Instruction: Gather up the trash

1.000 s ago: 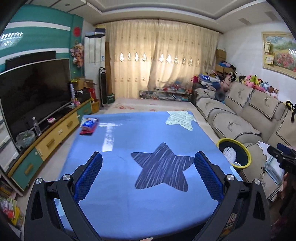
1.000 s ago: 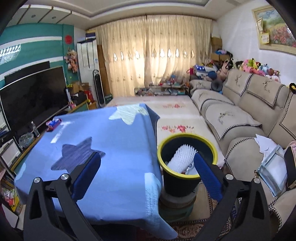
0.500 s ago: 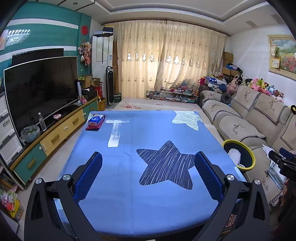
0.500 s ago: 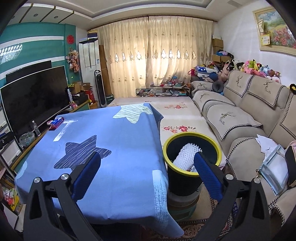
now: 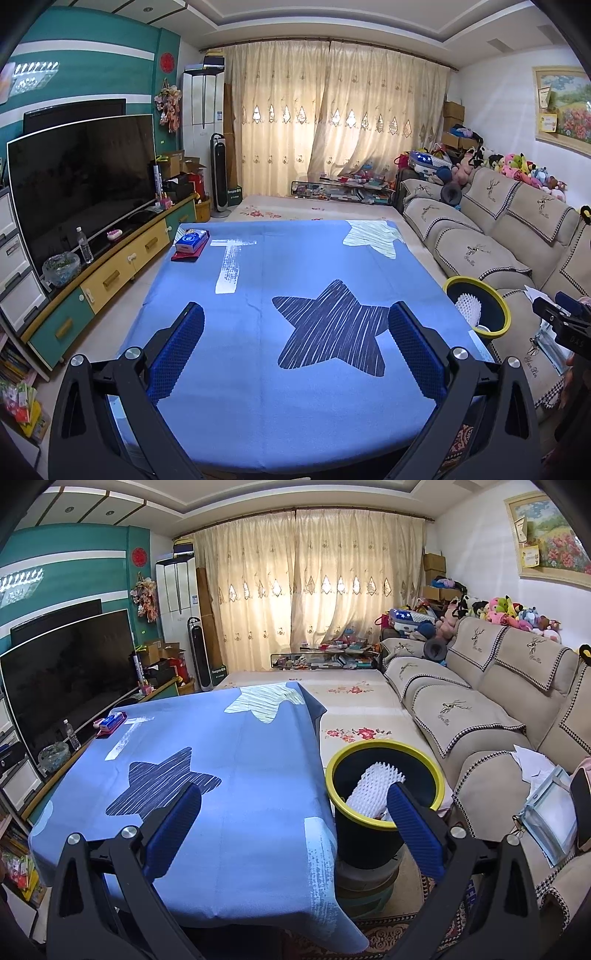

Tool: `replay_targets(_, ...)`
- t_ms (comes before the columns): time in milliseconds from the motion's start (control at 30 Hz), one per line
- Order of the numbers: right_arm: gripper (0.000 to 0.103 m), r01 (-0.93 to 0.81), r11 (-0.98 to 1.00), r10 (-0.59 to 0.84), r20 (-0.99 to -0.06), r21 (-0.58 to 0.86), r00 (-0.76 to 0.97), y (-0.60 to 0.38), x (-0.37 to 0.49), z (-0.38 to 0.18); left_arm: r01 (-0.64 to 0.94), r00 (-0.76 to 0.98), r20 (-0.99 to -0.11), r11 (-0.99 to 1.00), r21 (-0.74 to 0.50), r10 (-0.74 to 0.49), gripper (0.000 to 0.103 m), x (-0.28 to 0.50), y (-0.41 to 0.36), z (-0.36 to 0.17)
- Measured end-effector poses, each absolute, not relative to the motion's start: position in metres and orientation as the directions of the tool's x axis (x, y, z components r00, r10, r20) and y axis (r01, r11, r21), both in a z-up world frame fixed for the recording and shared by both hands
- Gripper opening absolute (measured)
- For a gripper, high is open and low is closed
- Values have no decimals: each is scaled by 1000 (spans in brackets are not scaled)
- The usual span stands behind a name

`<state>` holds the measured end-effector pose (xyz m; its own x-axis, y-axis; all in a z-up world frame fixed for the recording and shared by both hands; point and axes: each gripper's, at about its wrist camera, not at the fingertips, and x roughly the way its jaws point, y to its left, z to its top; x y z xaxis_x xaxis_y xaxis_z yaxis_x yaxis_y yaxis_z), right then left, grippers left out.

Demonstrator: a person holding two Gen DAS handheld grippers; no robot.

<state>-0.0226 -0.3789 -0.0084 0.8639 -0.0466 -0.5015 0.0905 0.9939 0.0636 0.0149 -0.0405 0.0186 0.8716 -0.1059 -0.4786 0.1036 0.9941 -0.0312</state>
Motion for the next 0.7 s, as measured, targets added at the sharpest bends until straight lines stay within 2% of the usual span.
replay_targets(700,96,89,994,-43,-510,67,859,-376,-18,-11,112,867,-485,993,-30,-113,98,18,-42,15)
